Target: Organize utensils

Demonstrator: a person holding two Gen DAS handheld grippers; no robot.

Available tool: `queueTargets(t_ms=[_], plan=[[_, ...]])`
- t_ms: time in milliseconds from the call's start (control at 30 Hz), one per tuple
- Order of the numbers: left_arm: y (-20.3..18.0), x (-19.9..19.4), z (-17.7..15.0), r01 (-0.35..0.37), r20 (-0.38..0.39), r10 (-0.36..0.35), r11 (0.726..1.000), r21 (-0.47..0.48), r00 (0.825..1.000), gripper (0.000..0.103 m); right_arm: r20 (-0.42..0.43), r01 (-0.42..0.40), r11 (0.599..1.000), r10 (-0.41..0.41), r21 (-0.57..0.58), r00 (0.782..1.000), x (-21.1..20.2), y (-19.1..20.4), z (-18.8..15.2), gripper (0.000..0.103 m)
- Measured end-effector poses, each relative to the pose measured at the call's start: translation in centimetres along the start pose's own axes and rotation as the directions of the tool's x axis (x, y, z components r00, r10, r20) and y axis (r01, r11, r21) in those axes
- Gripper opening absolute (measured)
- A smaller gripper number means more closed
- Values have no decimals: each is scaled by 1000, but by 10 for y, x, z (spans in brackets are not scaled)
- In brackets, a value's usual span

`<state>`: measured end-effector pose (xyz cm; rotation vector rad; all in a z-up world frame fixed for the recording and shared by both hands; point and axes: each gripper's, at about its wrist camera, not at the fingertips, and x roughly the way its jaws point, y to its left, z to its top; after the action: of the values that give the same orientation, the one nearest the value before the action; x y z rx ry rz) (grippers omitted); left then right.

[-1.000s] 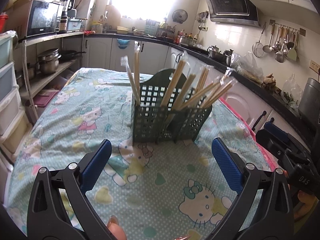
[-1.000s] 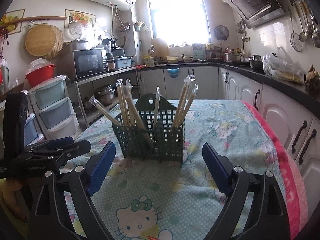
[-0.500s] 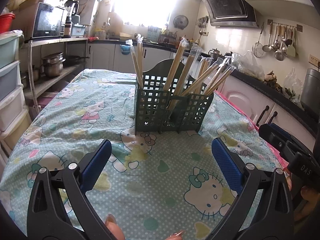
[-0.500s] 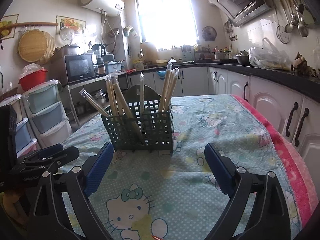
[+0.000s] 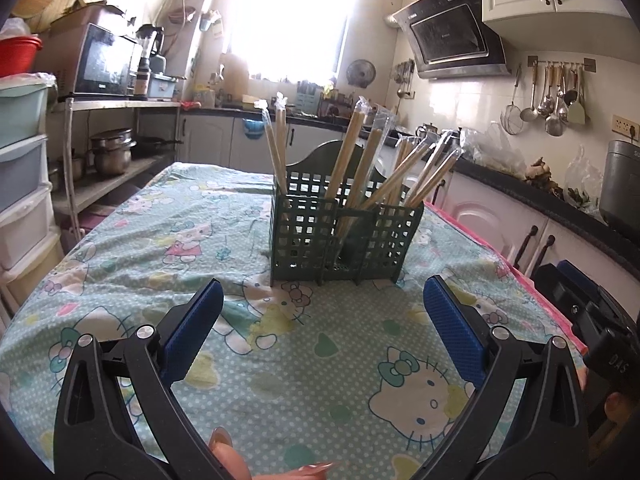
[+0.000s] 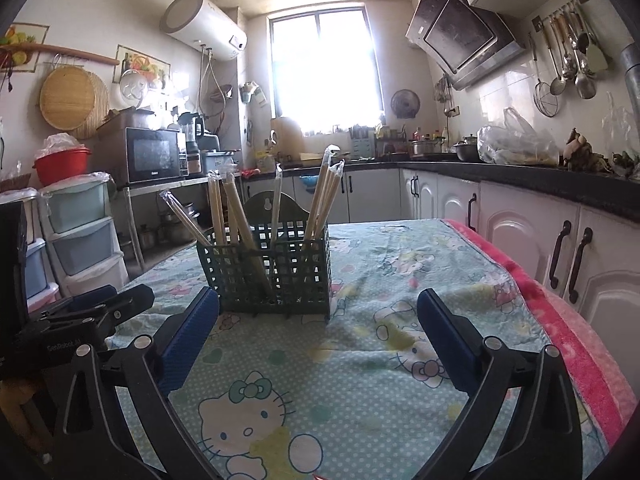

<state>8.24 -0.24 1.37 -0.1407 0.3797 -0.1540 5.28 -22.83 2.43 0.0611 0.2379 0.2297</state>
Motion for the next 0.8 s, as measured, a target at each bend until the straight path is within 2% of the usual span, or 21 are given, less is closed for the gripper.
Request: queueTargets(t_ms=[133, 533, 800], plan=[[0, 0, -3, -10, 16, 10, 1000, 2, 1000, 92, 14, 35, 999, -35, -22, 999, 2, 3, -6, 97], [-6, -4, -6, -24, 55, 23, 999, 36, 998, 92, 35, 48, 999, -48, -4, 998, -1, 0, -9, 97], [-5, -3, -6, -23, 55, 21, 999, 37, 998, 92, 34, 51, 999, -50, -4, 998, -1, 0, -10, 97]])
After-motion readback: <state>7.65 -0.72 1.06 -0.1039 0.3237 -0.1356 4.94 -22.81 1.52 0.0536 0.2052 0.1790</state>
